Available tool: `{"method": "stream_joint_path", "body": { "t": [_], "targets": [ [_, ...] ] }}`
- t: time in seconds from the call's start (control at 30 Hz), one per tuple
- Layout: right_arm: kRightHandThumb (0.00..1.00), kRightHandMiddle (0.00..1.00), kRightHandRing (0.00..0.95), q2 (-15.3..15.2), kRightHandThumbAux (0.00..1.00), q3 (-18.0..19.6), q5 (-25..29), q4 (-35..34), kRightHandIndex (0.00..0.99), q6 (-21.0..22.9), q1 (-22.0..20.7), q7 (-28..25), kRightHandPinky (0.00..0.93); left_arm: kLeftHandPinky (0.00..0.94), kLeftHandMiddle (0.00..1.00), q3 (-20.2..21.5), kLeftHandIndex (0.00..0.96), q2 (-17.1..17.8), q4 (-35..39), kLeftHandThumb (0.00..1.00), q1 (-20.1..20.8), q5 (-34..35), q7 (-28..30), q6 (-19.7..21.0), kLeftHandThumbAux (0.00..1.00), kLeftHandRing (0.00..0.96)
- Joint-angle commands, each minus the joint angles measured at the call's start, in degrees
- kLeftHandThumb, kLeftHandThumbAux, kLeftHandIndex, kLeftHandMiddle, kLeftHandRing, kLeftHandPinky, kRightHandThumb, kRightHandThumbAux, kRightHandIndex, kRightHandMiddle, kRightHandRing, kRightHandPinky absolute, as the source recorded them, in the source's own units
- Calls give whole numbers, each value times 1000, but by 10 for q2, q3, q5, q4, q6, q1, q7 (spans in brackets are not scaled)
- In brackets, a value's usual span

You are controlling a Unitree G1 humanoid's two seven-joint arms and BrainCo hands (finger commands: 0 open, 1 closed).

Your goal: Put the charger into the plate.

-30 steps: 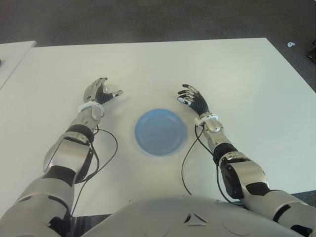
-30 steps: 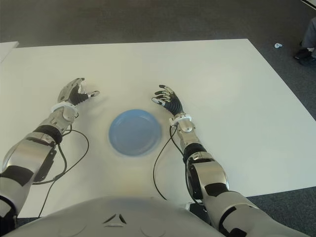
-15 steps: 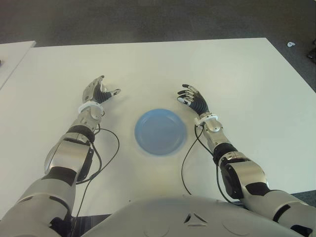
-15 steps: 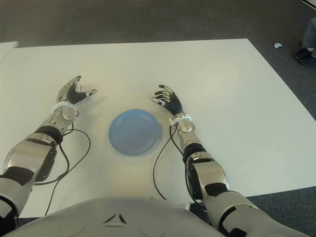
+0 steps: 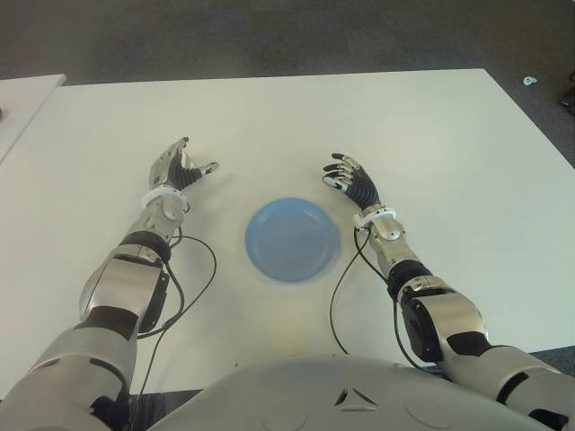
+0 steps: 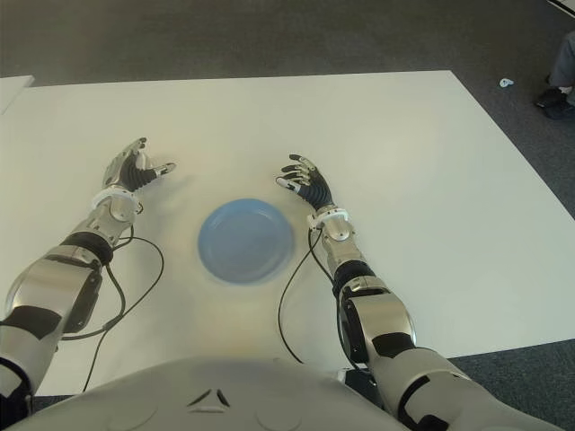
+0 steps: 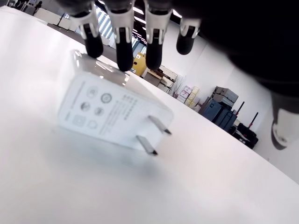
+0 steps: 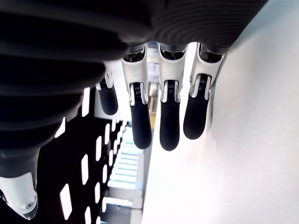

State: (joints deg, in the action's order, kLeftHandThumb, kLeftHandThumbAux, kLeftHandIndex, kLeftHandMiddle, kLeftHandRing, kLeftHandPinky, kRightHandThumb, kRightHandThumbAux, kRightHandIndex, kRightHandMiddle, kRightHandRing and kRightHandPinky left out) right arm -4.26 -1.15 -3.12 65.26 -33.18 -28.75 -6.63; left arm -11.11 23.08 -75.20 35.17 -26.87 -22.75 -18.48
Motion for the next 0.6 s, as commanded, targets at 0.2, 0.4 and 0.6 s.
{"method": "stream_joint_path", "body": {
  "t": [0.2,0.4,0.6],
  "targets": [
    [0,355,351,11,614,-8,-12,36,169,55,64,0,336,179,136,-74,0,37,31,199,-72,-41,99,-131,470,157],
    [0,354,351,13,616,-12,-15,31,172,59,63,4,336,128,85,-99,0,122,151,162,-117,-52,146,-206,449,106],
    [0,353,348,13,610,-15,-18,30,167,63,61,7,321,126,50,-90,0,168,273,144,-165,-43,197,-201,432,78]
  ]
}}
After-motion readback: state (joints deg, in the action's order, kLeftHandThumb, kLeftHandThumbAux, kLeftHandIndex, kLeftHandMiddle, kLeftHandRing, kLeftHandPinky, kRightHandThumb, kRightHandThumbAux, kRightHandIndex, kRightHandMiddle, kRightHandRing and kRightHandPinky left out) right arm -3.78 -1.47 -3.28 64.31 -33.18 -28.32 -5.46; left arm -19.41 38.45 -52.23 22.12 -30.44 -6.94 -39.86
